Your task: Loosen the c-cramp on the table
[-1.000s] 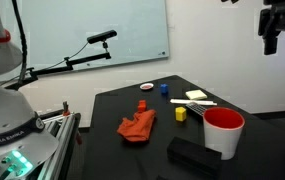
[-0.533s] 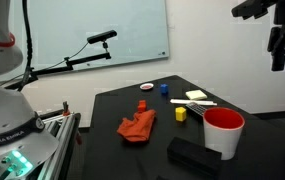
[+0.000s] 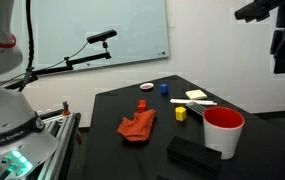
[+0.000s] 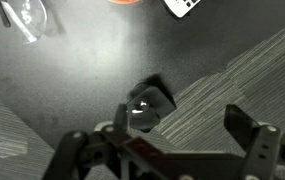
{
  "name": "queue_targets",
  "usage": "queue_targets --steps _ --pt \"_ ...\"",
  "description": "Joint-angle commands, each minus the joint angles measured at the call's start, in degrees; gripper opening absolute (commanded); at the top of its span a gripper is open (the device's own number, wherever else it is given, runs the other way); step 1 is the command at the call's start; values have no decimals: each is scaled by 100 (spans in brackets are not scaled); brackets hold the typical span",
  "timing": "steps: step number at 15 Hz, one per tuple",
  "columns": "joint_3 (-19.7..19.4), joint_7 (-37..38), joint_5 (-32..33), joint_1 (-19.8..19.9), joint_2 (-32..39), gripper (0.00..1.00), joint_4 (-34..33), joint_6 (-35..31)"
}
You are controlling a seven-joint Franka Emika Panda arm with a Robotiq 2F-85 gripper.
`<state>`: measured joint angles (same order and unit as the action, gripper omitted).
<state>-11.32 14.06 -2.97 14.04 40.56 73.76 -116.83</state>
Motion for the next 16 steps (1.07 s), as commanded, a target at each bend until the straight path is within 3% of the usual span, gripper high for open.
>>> queue_targets --steps 1,8,16 --pt "-66 358 111 -153 291 100 -295 -124" --pt "-71 679 11 -79 1321 100 -1591 367" --pt "-112 1131 -90 391 2393 100 -3362 1436"
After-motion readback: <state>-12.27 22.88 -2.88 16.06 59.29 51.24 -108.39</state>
